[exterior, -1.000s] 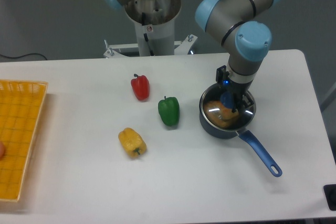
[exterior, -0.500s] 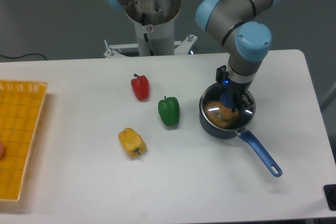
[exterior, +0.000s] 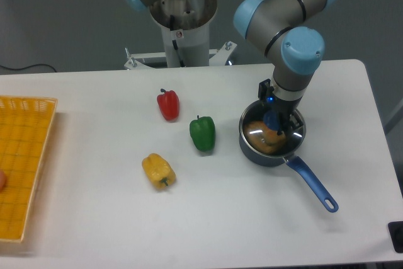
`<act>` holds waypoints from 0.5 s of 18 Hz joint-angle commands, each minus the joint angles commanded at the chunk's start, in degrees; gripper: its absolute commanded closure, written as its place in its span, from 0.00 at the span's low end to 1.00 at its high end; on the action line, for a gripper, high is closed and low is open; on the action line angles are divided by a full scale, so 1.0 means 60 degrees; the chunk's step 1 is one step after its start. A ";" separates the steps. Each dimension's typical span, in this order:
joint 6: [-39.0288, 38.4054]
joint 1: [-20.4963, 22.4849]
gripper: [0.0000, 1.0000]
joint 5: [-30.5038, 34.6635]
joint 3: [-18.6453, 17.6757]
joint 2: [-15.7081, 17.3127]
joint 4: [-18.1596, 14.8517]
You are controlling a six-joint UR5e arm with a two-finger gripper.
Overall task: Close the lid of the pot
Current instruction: 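Hold the glass lid seated on the saucepan rim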
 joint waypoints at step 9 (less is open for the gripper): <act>0.0029 0.0015 0.35 0.0000 -0.0073 0.0000 0.0058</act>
